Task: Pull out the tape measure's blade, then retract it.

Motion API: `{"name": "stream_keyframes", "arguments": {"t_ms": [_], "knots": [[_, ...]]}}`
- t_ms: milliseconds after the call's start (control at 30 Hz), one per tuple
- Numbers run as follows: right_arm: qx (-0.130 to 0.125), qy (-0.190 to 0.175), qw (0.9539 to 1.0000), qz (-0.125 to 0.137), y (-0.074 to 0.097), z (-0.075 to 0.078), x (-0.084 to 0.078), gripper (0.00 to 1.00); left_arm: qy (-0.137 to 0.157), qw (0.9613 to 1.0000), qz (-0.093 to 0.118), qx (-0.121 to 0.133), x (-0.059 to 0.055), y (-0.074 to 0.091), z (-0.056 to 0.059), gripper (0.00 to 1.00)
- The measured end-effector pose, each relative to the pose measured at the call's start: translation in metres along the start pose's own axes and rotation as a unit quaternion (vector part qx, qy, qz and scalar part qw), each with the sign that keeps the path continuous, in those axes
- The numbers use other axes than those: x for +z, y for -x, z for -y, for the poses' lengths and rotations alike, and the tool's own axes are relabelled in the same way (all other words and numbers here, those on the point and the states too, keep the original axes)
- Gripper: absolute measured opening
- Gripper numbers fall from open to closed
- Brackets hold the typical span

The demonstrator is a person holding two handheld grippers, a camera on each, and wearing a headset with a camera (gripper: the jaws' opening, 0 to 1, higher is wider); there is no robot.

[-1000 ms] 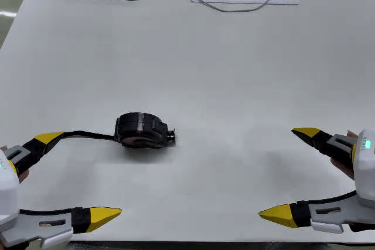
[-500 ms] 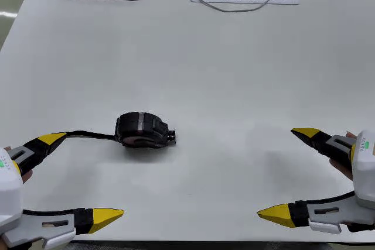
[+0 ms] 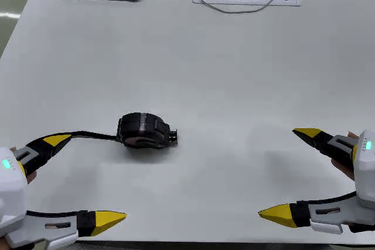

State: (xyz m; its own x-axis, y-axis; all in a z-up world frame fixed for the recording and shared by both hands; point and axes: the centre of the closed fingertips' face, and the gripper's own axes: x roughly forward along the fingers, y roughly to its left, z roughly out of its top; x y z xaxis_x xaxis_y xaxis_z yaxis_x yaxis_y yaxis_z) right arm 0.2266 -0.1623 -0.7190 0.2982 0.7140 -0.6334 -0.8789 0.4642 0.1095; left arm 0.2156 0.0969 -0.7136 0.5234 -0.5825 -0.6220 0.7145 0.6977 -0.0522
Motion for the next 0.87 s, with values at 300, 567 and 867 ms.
{"name": "stream_keyframes", "arguments": {"t_ms": [300,567,867], "knots": [[0.002,0.000,1.0000,-0.001,-0.0006,-0.0005,0.0000,0.99,-0.005,1.0000,-0.005,-0.004,-0.0009,-0.0001,0.0010,0.98],[0.003,0.000,1.0000,-0.002,-0.0004,-0.0005,-0.0004,0.99,0.005,1.0000,-0.005,-0.006,-0.0003,-0.0009,0.0024,0.96],[0.004,0.000,1.0000,-0.002,-0.0006,-0.0017,0.0003,0.99,0.004,0.9999,-0.006,-0.008,-0.0012,-0.0007,0.0033,0.98]]}}
